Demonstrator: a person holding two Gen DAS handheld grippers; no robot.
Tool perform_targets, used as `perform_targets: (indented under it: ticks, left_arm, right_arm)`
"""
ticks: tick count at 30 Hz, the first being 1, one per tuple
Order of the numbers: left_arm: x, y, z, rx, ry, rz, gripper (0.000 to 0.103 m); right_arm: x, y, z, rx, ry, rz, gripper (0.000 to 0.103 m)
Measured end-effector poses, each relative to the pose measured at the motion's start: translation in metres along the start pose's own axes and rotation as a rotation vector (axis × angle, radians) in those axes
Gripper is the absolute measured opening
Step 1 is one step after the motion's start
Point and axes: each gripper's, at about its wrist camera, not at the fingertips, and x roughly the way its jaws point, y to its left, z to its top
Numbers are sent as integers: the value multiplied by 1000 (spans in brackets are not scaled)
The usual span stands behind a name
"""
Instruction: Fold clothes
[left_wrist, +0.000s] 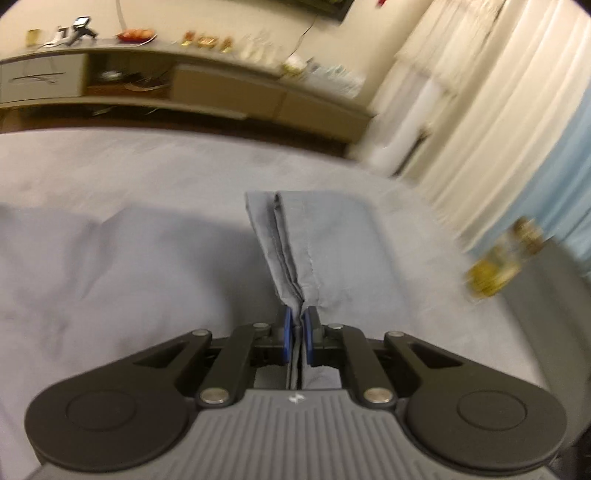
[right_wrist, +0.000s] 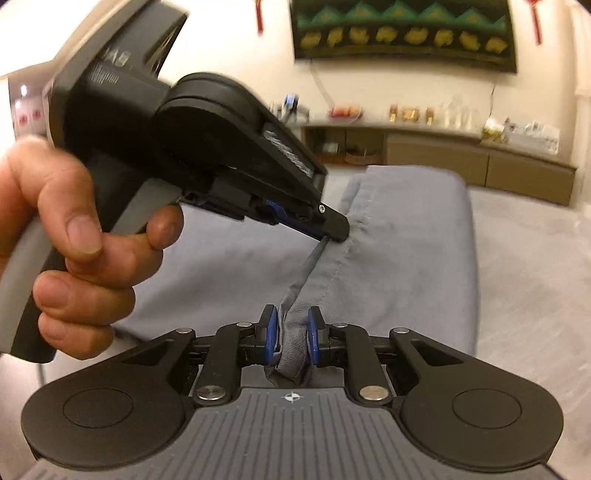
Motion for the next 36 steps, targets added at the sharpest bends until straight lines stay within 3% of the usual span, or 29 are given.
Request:
perform_targets:
  ticks: [4, 7, 10, 13, 15, 17, 19, 20, 22, 24, 26, 29, 31, 33, 36]
  left_arm:
    - [18, -6, -5, 61, 34, 70, 8]
    - [-5, -12, 3, 48, -34, 45, 8]
    - [-16, -28, 21, 101, -90, -25, 9]
    - [32, -32, 31, 170, 85, -42, 9]
    - [58, -29, 26, 195, 144, 13, 8]
    - [59, -25, 26, 177, 143, -4, 8]
    - [58, -22, 23, 169, 132, -22, 8]
    - [57, -22, 21, 170, 124, -27, 8]
    - [56, -19, 18, 157, 120, -32, 8]
    - [57, -21, 18, 168, 123, -25, 8]
    - [47, -24, 19, 184, 118, -16, 8]
    - [18, -32, 6, 203, 69, -108, 9]
    - [13, -37, -10, 235, 99, -138, 9]
    - [23, -34, -29, 261, 112, -98, 4]
    - [25, -30, -31, 233, 113, -104, 3]
  right_arm:
    - [13, 14, -8, -27, 73, -20, 19]
    - [8, 11, -9, -6, 80, -10, 19]
    - [4, 9, -11, 2, 83, -2, 19]
    - [4, 14, -11, -18, 86, 1, 19]
    - [-4, 9, -10, -10, 90, 34, 28]
    - [-18, -2, -7, 33, 58, 69, 38]
    - [-42, -30, -2, 170, -42, 108, 38]
    - [-41, -42, 2, 214, -72, 94, 38]
    - [-29, -60, 8, 257, -58, -26, 37]
    - [-10, -68, 2, 266, 42, -119, 28]
    - [-3, -60, -5, 203, 95, -142, 28]
    - [1, -49, -5, 113, 109, -164, 28]
    - [6, -51, 0, 104, 105, -162, 28]
    - [13, -52, 6, 101, 102, -161, 29]
    - [15, -54, 11, 119, 99, -152, 33]
